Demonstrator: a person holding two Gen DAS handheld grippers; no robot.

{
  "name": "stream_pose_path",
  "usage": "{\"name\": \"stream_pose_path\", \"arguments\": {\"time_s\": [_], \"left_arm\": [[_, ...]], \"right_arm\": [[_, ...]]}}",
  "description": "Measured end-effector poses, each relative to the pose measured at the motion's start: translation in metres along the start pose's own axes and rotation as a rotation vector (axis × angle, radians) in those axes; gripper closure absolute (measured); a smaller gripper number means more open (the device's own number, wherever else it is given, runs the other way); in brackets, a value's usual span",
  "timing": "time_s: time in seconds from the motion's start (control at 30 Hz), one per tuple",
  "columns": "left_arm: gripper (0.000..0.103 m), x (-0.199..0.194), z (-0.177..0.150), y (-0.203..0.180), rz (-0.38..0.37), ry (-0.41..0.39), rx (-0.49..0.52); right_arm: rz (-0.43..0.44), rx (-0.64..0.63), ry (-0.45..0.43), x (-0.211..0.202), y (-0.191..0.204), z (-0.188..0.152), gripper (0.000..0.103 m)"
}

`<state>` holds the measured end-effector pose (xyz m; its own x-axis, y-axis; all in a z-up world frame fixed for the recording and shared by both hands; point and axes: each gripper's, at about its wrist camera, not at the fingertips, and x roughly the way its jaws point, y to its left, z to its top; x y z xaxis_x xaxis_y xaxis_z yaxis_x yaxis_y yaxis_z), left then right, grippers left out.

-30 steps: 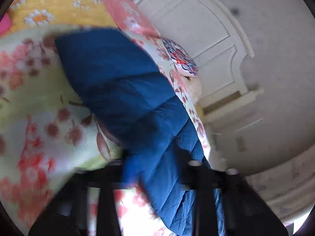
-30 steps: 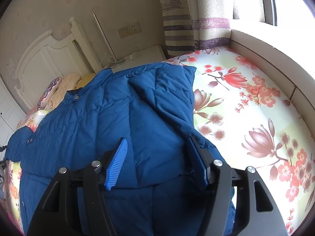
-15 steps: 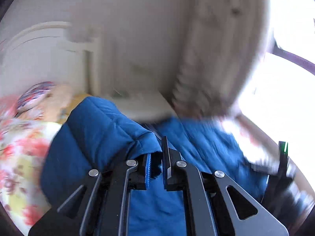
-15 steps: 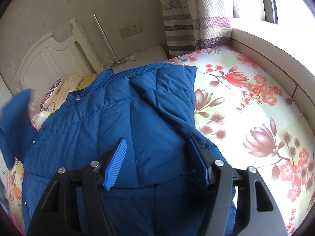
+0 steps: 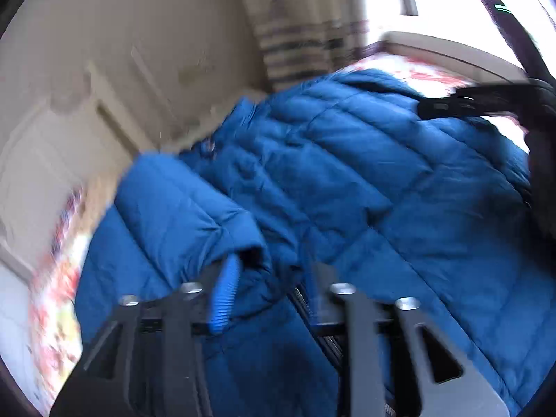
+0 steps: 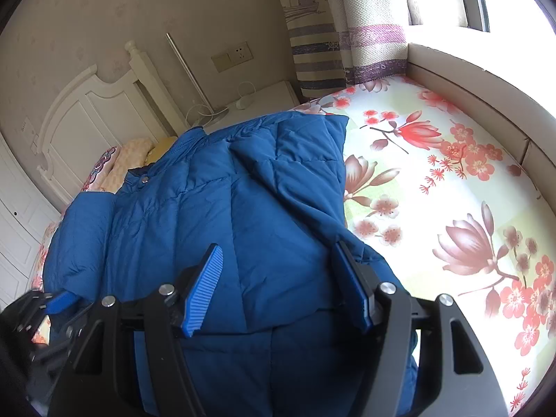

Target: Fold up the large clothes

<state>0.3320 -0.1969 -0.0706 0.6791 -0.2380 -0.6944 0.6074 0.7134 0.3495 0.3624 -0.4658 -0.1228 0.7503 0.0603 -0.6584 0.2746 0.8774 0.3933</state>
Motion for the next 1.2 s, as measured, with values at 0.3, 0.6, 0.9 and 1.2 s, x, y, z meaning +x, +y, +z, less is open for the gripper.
{"name": "stream_pose_path", "arguments": {"time_s": [0.3, 0.6, 0.9, 1.2], "left_arm": [[0.004, -0.104, -0.049, 0.124, -0.100, -0.396, -0.587], [0.004, -0.040, -0.156, 0.217, 0.259, -0.062, -1.053], [0.004, -0.039, -0.182, 0.227, 0.317, -0.009, -1.146], [0.004, -0.044, -0.189, 0.234, 0.314, -0.029, -1.195]], "right_arm": [[-0.009, -0.009, -0.001, 0.000, 0.000, 0.000, 0.038], [-0.113, -0.102, 0.004, 0.002, 0.020, -0.002, 0.038], [-0.152, -0.794, -0.128, -0.018, 0.166, -0.067, 0.028], [-0.210, -1.527, -0.294, 0.014, 0.302, -0.187, 0.024]]}}
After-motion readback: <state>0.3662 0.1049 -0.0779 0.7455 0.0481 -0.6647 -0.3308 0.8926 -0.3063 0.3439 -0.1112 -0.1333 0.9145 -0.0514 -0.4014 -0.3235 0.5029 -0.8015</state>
